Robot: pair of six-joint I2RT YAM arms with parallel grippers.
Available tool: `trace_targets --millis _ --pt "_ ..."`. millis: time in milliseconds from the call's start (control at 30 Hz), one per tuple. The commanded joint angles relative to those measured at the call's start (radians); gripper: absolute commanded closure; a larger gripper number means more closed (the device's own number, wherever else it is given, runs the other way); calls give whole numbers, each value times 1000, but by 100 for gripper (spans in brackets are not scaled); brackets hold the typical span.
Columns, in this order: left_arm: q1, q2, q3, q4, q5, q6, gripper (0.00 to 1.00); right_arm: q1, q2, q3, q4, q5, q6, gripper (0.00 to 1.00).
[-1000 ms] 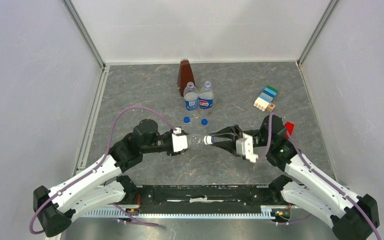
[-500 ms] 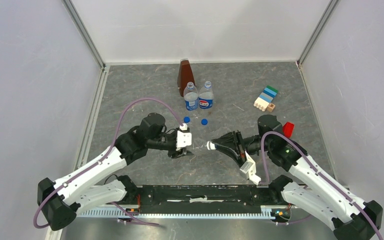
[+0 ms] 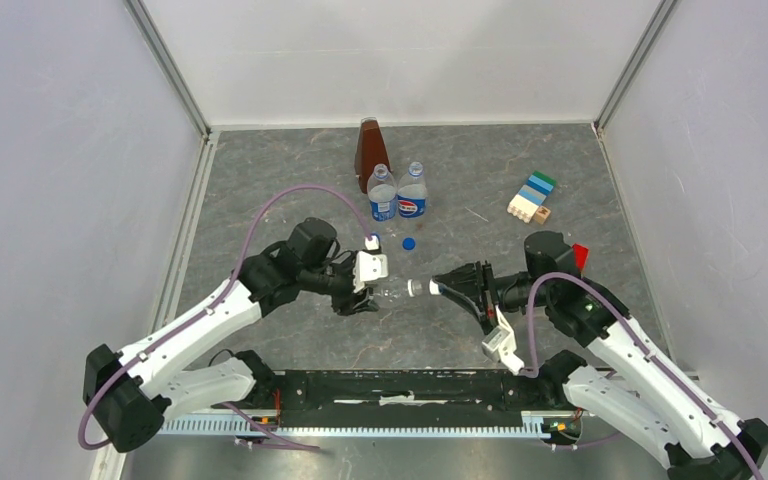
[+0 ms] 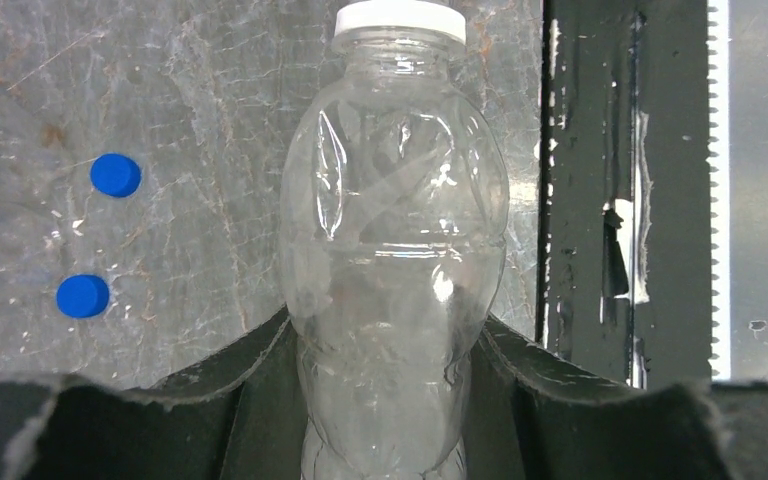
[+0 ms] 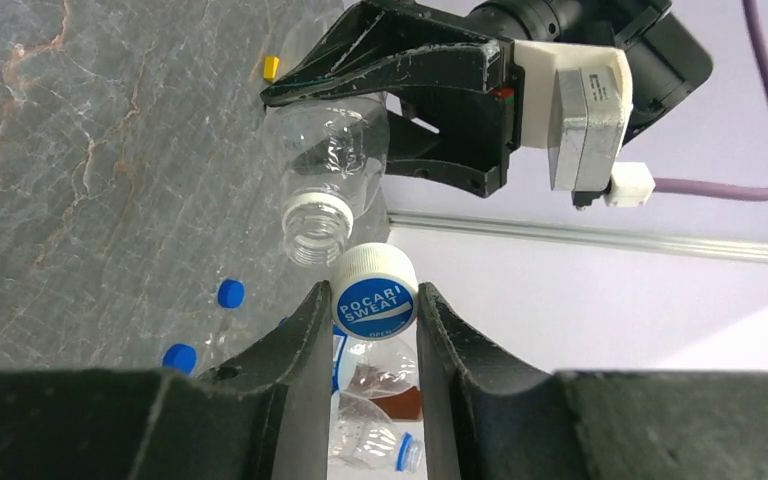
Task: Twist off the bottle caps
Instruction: Unscrew the bottle cap from the plastic bottle, then place the bottle cap at the center of the board.
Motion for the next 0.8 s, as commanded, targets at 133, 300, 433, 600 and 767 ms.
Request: trace_targets --millis 133,300,433,600,767 --pt "6 -176 -100 225 -157 -60 96 -18 50 -81 537 561 858 100" --pt "6 -321 -250 490 -157 -122 95 -63 317 4 416 879 1292 100" --pt "6 -355 -333 658 -136 -175 93 -72 559 71 347 885 1510 100" --pt "5 -336 -377 783 -142 -232 93 -84 763 130 421 801 1657 94" --pt "4 -352 -403 833 -144 -260 92 -85 836 134 556 828 1750 88"
